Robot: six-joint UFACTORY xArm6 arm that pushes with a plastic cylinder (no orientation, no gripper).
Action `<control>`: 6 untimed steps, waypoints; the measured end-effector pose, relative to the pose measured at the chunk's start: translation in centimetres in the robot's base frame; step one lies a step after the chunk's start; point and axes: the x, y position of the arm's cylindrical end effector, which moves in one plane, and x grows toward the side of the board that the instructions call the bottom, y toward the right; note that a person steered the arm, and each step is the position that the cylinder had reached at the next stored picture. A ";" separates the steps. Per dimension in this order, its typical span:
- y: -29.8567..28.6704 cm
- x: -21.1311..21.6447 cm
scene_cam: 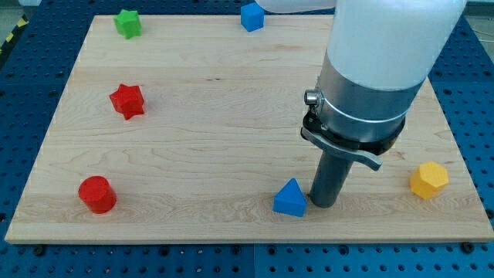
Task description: Slightly move the blue triangle towards up
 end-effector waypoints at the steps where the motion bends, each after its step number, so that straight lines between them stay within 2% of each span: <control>1: -0.4 0.4; 4: -2.1 3.8; 6: -4.8 -0.2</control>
